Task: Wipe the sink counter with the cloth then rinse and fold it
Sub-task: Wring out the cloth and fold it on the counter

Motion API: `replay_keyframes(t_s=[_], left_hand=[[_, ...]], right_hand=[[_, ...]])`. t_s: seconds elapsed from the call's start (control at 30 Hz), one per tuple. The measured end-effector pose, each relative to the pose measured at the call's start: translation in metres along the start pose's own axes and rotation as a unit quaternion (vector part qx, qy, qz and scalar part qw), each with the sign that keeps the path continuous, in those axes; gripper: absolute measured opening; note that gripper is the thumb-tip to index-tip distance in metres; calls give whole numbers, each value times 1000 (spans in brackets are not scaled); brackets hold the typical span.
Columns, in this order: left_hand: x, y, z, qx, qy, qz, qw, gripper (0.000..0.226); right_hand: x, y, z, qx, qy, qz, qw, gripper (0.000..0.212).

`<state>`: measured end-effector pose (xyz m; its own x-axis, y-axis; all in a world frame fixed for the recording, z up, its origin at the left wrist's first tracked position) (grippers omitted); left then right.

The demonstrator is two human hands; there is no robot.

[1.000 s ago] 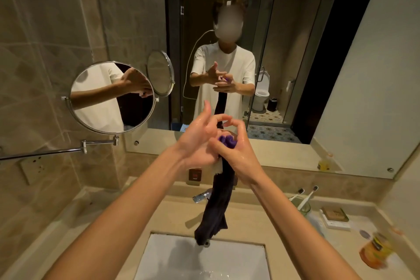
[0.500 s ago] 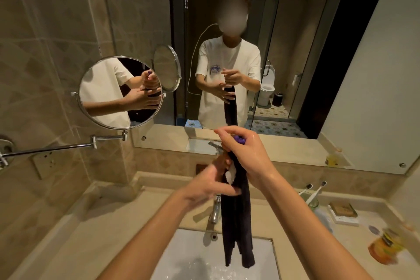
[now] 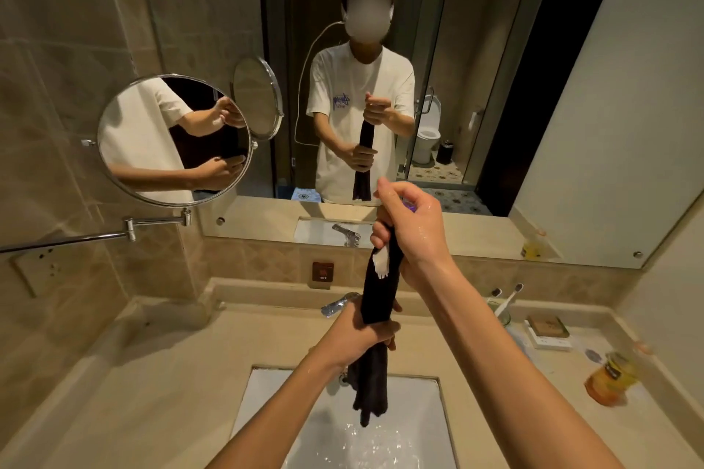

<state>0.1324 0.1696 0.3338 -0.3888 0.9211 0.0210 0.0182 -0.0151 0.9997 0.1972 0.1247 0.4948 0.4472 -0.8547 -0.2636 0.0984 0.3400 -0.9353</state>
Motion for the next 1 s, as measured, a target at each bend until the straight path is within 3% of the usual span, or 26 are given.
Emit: replay_keyframes(t_s=[0.3,0.53,0.67,0.8,1.0], left_hand=[[18,-59,-8,47,38,63,996,18],[37,-89,-19,67,50,58,995,16],[44,-93,-19,58,14,30,998,25],[60,-90,-12,64,11,44,997,36],[96,-37,4,48,-26,99,994,29]], right_hand=[[0,-46,28,38,33,27,998,25],[20,-47,45,18,78,31,996,25],[56,-38,52,0,129,34,991,26],[94,-24,52,25,131,-19,991,28],[149,3,42,7,148,-69,987,29]])
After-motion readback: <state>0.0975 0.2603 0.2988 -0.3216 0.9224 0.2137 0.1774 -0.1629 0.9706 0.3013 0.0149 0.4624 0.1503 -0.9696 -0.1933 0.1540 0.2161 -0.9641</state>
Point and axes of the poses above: each hand's wrist, its own z-axis towards the middle knuckle, its own x-axis out of the back of the hand, y = z × x, the point moved 8 cm from there along z, towards the middle knuckle, and after that the axes turned 10 degrees about y, right-handed, at the moved point
